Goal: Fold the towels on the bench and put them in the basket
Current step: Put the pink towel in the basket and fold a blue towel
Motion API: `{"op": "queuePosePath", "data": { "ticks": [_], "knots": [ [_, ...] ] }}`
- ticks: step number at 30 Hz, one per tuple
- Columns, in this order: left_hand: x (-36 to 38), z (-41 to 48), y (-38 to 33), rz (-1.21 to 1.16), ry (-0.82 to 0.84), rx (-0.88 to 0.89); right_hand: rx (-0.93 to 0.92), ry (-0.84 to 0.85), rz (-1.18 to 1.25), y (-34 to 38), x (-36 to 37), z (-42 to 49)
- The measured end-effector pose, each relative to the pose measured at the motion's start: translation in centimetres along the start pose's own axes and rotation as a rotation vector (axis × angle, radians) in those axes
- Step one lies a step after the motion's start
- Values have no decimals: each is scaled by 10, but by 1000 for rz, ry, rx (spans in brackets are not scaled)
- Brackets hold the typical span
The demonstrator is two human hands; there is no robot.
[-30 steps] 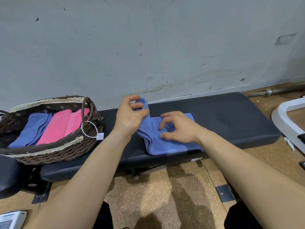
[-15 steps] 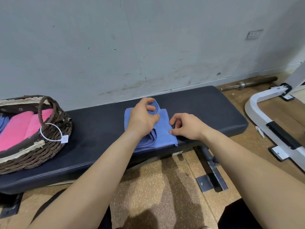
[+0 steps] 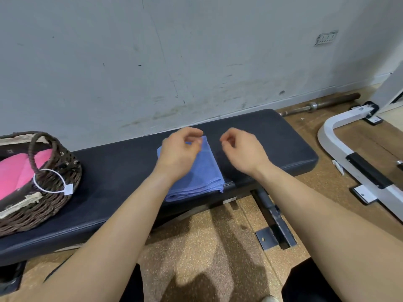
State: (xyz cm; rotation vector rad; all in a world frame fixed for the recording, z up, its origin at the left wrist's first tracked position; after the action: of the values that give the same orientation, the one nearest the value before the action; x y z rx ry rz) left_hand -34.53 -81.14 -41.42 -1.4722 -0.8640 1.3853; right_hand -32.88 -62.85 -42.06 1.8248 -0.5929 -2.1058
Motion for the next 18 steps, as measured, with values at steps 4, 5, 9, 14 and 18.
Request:
{"op": "queuePosePath", "data": {
  "ticks": [4, 5, 9, 14, 18],
  "knots": [
    [-45, -11, -8, 441, -146, 155, -265, -91, -114, 70, 3, -11],
    [-46, -13, -1, 501, -117, 175, -334, -49, -180, 85, 15, -15],
    [-32, -15, 32, 623, 59, 196, -421, 197, -432, 90, 62, -21],
    [-28, -17, 52, 712, 141, 156, -324, 432, -513, 44, 96, -23],
    [-22, -20, 70, 798, 258, 75, -296, 442, -464, 37, 100, -25]
  ]
}}
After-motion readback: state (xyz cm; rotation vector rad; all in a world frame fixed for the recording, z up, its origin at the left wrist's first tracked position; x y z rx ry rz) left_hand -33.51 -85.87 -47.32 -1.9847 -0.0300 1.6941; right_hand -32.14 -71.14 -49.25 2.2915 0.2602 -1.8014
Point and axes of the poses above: each hand's wrist, its own z-axis towards the middle knuckle, its own x-axis out of the palm, y = z × x, the point moved 10 cm from there along z, towards the middle knuckle, and after that the axes turned 10 degrees about -z, right-handed, at the moved point
